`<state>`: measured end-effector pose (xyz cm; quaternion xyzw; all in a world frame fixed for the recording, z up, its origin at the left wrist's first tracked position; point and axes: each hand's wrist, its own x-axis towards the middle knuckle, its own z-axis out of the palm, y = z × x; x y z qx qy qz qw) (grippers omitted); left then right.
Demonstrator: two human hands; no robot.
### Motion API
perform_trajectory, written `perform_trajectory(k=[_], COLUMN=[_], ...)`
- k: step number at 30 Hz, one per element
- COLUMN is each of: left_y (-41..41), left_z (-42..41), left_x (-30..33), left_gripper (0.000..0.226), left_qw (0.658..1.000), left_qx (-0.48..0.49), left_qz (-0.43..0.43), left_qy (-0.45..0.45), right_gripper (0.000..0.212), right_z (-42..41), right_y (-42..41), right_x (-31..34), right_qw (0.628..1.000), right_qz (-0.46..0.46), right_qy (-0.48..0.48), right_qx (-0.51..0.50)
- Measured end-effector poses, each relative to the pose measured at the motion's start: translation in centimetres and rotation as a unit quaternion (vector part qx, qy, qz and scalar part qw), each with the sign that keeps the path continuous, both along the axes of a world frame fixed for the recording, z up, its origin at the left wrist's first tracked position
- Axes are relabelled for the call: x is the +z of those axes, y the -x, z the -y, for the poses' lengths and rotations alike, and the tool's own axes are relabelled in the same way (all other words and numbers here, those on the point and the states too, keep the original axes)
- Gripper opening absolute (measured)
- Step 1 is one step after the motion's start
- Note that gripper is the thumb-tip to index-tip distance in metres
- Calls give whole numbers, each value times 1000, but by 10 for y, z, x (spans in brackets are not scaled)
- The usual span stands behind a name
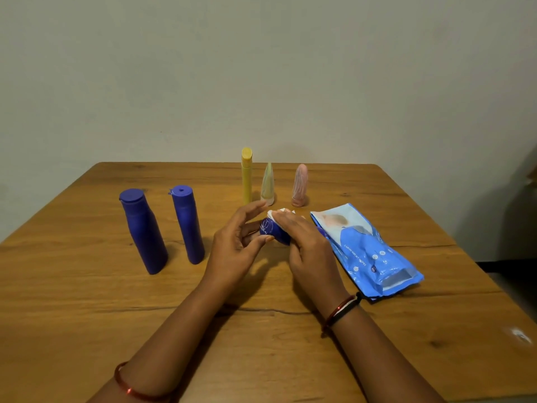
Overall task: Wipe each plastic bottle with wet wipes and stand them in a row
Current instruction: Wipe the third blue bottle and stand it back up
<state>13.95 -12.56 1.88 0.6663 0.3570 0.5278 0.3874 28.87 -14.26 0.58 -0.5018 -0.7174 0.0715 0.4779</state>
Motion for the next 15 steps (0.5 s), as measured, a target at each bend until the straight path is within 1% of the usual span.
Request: perform_trajectory(k=[3, 5, 8, 11, 13, 15], left_y=[1, 2, 3, 7, 8, 7], left_z=[-4, -5, -6, -11, -14, -15], left_x=[-3, -3, -2, -2, -2, -1], left_gripper=[56, 51, 43, 38, 35, 31], left_qw=[1000, 1000, 999, 995, 990, 982], left_qx=[9, 7, 17, 48, 64, 65], left_qz=[5, 8, 31, 88, 120, 166], left_qy=[8, 14, 16, 30, 42, 63], right_gripper=[61, 59, 53, 50, 50, 47], right_z=[0, -2, -6, -8, -10, -13], right_y=[-1, -4, -14, -23, -29, -36], right_x=[-1, -2, -4, -5, -5, -1], right_qw=[1000, 1000, 996, 989, 981, 960], right_qz=[8, 5, -17, -51, -113, -232], right_qy=[1, 12, 52, 51, 57, 95], right_qx=[12, 4, -65, -130, -145, -129])
